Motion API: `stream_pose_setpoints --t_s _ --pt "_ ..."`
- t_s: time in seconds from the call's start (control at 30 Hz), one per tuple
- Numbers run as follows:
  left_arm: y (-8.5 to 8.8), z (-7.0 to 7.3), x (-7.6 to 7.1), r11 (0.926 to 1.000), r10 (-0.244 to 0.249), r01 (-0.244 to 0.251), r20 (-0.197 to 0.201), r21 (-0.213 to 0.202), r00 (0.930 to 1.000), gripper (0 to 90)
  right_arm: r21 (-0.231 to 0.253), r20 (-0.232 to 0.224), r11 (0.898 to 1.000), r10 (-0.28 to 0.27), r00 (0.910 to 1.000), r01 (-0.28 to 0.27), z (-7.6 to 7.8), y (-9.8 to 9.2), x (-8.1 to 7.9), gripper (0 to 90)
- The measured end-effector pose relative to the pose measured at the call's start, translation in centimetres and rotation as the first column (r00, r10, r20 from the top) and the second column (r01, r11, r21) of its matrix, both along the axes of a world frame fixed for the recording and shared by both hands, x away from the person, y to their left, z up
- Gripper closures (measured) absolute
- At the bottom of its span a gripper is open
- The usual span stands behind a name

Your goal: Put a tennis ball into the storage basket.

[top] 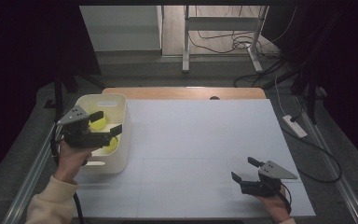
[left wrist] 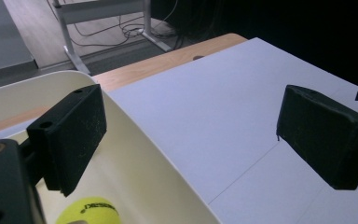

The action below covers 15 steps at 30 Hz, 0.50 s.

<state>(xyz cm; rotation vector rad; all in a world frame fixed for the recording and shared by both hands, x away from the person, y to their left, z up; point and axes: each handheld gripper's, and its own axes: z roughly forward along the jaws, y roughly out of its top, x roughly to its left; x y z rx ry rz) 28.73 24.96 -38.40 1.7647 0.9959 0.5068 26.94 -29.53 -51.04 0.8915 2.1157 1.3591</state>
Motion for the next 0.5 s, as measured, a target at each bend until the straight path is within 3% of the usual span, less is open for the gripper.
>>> stream_pose_setpoints --t_s 0.5 --pt "-1.9 -0.8 -1.5 0.9974 -0.069 0.069 0.023 -0.017 0.9974 9.4 -0.008 0.001 1.0 -0.003 1.0 0.003 0.0 0.0 0.0 13.9"
